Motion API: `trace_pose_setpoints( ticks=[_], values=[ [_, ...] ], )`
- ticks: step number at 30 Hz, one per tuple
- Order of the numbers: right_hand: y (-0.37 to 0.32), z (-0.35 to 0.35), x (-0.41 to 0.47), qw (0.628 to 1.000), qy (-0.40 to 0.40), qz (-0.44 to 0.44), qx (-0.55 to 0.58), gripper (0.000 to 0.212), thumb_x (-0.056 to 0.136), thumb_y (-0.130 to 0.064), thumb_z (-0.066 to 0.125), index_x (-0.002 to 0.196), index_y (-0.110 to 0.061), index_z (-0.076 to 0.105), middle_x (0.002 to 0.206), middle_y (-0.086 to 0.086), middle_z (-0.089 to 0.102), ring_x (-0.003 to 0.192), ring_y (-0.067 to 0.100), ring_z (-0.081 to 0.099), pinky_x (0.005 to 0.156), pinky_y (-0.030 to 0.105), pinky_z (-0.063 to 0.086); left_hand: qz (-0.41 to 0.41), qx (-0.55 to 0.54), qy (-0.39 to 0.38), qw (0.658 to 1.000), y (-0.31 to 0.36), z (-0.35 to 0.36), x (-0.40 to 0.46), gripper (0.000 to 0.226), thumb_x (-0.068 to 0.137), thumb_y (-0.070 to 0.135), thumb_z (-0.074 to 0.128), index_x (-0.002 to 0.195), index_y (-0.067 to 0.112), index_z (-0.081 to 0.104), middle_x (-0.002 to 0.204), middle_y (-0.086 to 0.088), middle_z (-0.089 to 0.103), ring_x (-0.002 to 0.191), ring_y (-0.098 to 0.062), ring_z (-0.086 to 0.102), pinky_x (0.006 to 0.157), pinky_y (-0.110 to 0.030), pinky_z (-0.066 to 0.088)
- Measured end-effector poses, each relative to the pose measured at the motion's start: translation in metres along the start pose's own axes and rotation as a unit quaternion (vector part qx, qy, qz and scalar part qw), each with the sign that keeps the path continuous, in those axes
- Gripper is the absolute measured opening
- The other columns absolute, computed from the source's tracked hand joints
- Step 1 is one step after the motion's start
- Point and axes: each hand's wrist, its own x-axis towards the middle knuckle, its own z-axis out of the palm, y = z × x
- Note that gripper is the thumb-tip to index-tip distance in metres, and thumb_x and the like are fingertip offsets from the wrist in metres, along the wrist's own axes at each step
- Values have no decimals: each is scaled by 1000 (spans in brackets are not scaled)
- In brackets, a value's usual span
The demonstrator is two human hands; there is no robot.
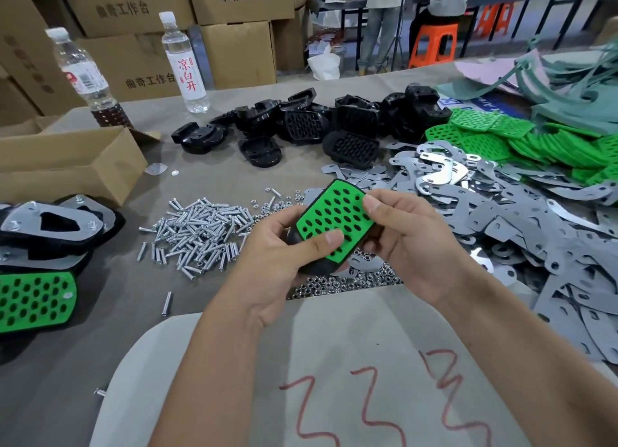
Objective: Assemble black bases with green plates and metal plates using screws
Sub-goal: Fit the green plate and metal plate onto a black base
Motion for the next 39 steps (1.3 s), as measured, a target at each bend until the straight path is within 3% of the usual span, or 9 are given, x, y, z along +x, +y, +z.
trace_pose_setpoints(
  ticks=[4,7,10,17,24,27,30,34,39],
  values=[
    [2,4,2,999,24,13,43,39,92,-16,61,119,12,58,106,22,71,90,26,67,72,31,59,30,-47,106,993,-2,1,8,41,66,18,82,102,-1,72,97,-15,79,85,-29,78,65,-34,64],
    [-1,4,2,998,2,36,44,55,84,-15,65,127,17,54,122,32,68,108,36,69,96,46,60,35,-28,120,992,-2,-2,8,37,66,21,81,98,4,75,95,-14,79,85,-28,78,64,-33,63],
    [-2,2,0,998,-24,28,44,46,90,-13,66,128,12,59,126,31,67,117,40,67,104,54,54,22,-30,108,993,0,-5,7,38,63,23,83,95,5,76,96,-16,79,84,-29,79,61,-33,62],
    [-1,1,-2,999,5,-23,28,40,89,-12,64,125,6,65,119,25,72,107,35,72,91,47,60,40,-31,56,997,1,-6,6,33,69,19,79,99,5,78,102,-19,78,88,-29,78,70,-36,65],
    [-4,5,-1,997,-23,54,59,47,90,-18,63,129,8,61,123,26,69,106,32,67,89,43,58,41,-16,81,996,1,-3,4,28,71,15,74,95,0,76,98,-20,78,87,-33,78,64,-35,64],
    [-1,4,-2,997,2,78,-8,36,88,-32,75,113,-7,74,120,24,72,108,39,70,101,62,51,10,-1,62,998,-2,-1,5,18,71,13,75,86,5,80,94,-20,78,80,-32,78,61,-37,64],
    [0,3,-2,997,34,63,-15,32,83,-34,76,105,-10,79,112,22,75,103,40,73,104,76,41,9,-3,46,999,-3,3,5,29,74,16,76,99,2,77,99,-20,78,84,-32,78,63,-33,64],
    [-1,2,-2,998,48,35,-15,23,83,-31,77,97,-14,81,103,18,77,87,30,76,99,79,40,39,-9,81,996,-5,6,7,30,78,17,75,103,1,75,99,-19,78,86,-33,78,63,-31,63],
    [1,0,-1,999,35,21,-24,24,87,-29,74,103,-12,79,106,22,75,89,29,74,95,75,44,78,48,91,992,-9,7,8,15,97,0,62,103,5,74,95,-16,79,88,-32,78,66,-33,63]
  ],
)
